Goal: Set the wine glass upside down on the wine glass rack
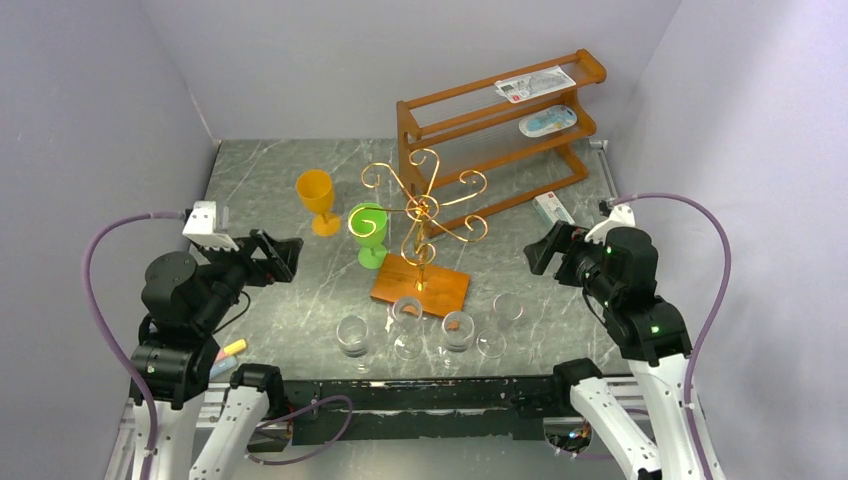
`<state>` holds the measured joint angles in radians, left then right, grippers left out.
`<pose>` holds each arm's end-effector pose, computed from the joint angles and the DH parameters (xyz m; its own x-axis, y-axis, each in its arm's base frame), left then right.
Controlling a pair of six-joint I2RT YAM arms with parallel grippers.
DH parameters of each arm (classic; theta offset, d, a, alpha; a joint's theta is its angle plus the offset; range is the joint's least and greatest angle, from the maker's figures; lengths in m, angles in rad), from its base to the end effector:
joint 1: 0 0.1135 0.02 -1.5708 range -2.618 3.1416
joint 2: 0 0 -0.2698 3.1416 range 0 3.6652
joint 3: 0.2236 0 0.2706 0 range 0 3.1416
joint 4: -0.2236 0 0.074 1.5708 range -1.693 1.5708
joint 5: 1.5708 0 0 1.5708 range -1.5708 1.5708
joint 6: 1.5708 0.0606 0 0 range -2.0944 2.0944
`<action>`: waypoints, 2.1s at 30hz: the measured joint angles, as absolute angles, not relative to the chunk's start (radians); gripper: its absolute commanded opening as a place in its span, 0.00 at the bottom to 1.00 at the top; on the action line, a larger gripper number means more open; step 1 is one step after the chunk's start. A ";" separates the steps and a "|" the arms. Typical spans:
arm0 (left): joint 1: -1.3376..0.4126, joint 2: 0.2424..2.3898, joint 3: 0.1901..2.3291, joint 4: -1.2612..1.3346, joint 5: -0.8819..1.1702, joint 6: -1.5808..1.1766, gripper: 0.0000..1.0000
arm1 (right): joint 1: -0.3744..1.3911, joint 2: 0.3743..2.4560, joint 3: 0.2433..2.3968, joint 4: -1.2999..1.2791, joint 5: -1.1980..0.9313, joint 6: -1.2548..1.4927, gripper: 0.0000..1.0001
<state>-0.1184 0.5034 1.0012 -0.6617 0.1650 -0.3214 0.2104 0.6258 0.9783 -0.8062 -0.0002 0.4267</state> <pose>0.1168 -0.0239 0.4005 -0.2414 -0.2851 -0.9276 0.2121 0.9173 -0.3371 0.1459 0.0312 0.3600 -0.4767 0.3214 -0.8182 -0.0129 0.9281 0.3721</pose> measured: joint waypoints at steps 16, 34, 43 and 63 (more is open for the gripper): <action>-0.128 0.782 0.928 -0.667 0.381 -0.355 0.97 | 0.210 0.561 0.971 -0.855 -0.218 0.389 0.92; -0.174 1.255 0.944 -0.354 0.400 -0.565 0.83 | 0.210 0.683 0.885 -0.751 -0.173 0.453 0.92; -0.247 1.379 1.008 -0.356 0.268 -0.597 0.68 | 0.210 0.743 0.901 -0.739 -0.121 0.467 0.91; -0.308 1.522 1.196 -0.542 0.097 -0.451 0.05 | 0.210 0.796 0.964 -0.701 -0.081 0.460 0.90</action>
<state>-0.3080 1.5215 1.1957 -0.5419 0.0967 -0.4515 0.2104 0.7956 0.9642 -0.7006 -0.0807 0.4599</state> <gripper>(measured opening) 0.095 0.904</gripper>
